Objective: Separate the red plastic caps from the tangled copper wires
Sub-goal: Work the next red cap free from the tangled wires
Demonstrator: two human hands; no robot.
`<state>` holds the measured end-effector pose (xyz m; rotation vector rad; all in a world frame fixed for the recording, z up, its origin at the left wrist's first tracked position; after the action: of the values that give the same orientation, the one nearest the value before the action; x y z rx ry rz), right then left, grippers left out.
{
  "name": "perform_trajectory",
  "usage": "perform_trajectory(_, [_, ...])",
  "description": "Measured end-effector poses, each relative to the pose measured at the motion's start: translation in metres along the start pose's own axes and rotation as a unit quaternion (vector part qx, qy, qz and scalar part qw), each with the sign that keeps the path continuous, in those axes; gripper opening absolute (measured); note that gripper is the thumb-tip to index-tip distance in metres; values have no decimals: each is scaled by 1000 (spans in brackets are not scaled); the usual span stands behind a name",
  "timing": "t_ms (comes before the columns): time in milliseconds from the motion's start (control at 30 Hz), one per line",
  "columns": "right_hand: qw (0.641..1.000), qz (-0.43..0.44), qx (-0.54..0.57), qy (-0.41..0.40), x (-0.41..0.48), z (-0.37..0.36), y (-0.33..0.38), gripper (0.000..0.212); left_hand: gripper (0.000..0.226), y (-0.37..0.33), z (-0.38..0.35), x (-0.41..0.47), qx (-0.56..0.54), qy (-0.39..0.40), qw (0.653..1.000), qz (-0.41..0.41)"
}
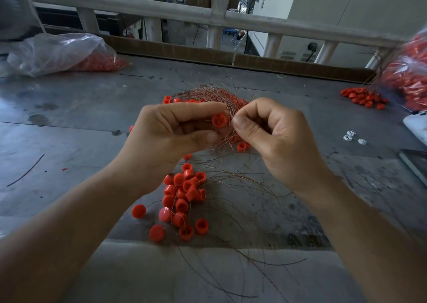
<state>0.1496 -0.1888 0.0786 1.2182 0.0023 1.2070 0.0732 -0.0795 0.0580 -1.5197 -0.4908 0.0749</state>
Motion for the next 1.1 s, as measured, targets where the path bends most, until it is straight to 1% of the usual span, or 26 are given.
perform_trajectory(200, [1000,-4,-18,-3,0,-1,-2,17,30,1,2,0,-8,4,1000,-1])
perform_trajectory(300, [1000,-5,-25,-14,1,3,-3,17,37,2,3,1,-21,12,1000,3])
perform_trajectory(400, [999,-9,-32,-25,2,7,-4,17,38,2,2,1,-24,12,1000,4])
perform_trajectory(533, [999,-11,-33,-11,1,3,-2,18,35,1,1,0,-21,15,1000,3])
perform_trajectory(733, [999,-14,-36,-10,1,3,-2,18,36,2,2,0,-22,16,1000,6])
perform_trajectory(1000, [1000,-15,-27,-1,1,2,0,17,32,-1,1,-1,-32,21,999,5])
perform_trajectory(1100, [1000,-22,2,-1,0,2,1,14,28,-1,0,-1,-52,28,998,9])
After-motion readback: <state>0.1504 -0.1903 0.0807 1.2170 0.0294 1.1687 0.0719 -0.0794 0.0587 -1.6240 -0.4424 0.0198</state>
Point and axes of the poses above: each hand's wrist, its own x-axis towards the middle knuckle, its own z-axis out of the back of the hand, y = z × x, the point moved 7 cm from there along x, towards the middle knuckle, and after that the axes turned 8 degrees about z, right-handed, at the moved point
